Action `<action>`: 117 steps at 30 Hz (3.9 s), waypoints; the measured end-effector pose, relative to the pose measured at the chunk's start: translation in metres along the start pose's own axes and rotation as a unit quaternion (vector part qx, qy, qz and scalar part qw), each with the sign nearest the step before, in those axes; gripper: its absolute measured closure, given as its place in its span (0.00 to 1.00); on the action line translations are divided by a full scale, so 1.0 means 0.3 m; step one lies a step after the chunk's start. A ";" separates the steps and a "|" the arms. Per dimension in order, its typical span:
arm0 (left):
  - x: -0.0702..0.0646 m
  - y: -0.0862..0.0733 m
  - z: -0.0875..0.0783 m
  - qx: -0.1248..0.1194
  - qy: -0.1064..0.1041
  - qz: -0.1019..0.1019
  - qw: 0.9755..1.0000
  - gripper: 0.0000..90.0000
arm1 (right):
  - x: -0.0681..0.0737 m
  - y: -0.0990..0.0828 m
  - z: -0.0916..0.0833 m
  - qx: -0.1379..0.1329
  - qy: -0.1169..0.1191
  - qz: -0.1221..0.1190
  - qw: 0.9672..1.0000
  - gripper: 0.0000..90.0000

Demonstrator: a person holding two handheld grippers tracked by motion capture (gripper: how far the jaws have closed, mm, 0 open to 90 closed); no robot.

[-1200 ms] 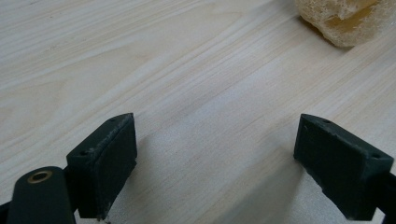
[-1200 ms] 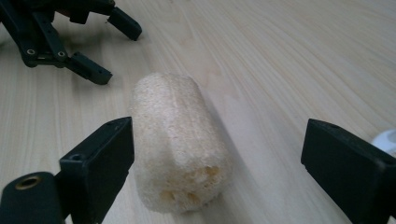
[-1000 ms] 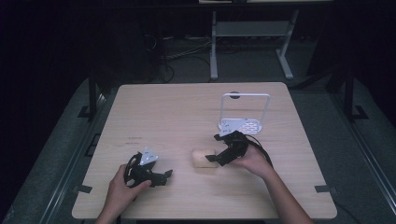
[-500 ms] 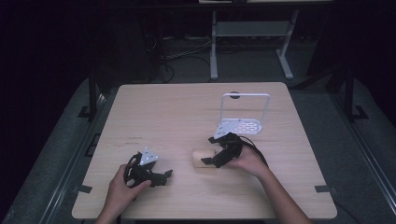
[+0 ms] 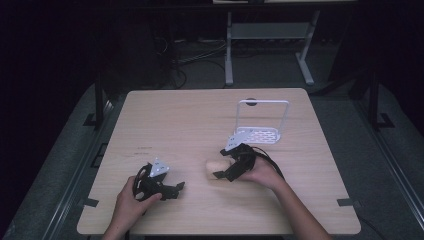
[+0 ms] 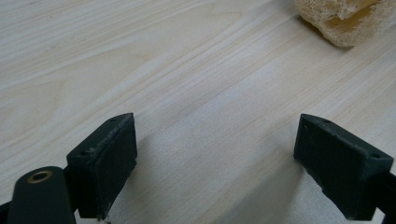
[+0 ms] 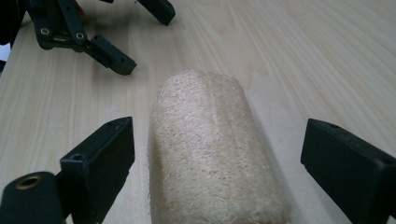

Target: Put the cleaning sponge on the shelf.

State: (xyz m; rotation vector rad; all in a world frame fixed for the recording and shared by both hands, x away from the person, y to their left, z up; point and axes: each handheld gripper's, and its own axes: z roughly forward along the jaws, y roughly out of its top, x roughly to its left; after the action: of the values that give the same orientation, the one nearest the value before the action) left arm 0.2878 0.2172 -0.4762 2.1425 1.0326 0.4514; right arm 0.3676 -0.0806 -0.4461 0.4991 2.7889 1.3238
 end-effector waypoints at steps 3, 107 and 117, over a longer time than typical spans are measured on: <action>-0.001 0.000 0.000 0.000 0.000 -0.001 1.000 0.14 | 0.001 -0.001 0.010 0.007 0.001 -0.003 1.000 0.11; 0.000 -0.001 -0.001 0.000 -0.002 0.001 1.000 0.14 | -0.032 -0.086 -0.141 0.000 -0.109 0.044 0.993 0.30; 0.000 -0.001 -0.001 0.000 -0.002 0.000 1.000 0.14 | -0.054 -0.101 -0.178 -0.008 -0.142 0.063 0.988 0.30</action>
State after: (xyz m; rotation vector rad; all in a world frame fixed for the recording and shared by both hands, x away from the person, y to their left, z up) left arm 0.2876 0.2175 -0.4762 2.1429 1.0297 0.4477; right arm 0.3666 -0.1435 -0.4368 0.8048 2.5488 1.1862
